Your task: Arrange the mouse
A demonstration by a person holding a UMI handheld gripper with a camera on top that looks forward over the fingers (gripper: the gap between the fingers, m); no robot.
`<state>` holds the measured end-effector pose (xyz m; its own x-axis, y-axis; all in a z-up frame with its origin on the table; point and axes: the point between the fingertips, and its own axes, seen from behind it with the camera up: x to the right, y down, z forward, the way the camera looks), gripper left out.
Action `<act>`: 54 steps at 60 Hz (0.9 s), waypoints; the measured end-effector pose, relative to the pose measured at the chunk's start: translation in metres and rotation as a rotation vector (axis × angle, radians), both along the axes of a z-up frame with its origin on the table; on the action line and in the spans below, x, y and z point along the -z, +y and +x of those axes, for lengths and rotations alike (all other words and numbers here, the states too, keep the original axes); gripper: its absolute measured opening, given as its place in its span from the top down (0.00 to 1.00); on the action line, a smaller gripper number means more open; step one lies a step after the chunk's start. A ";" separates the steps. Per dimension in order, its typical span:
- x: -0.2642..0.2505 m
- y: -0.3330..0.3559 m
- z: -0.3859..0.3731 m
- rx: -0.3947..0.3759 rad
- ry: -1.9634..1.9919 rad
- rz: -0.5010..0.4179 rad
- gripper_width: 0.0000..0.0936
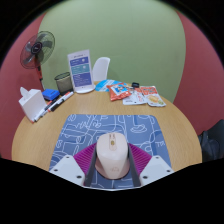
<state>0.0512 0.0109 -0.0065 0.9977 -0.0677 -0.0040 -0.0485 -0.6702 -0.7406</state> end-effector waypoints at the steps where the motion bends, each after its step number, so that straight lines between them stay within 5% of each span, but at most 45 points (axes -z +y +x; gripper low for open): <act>1: 0.000 -0.002 0.000 -0.002 0.003 -0.004 0.38; 3: -0.004 -0.004 0.000 0.001 0.004 -0.005 0.31; 6: -0.015 -0.008 -0.002 -0.004 0.001 0.008 0.07; 8: -0.023 -0.013 -0.001 -0.002 -0.011 0.016 0.13; 34: -0.181 -0.142 -0.035 0.084 -0.140 0.168 0.10; 54: -0.224 -0.221 -0.069 0.091 -0.190 0.197 0.10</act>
<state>-0.0181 -0.2103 0.2179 0.9717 -0.1733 0.1603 0.0503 -0.5115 -0.8578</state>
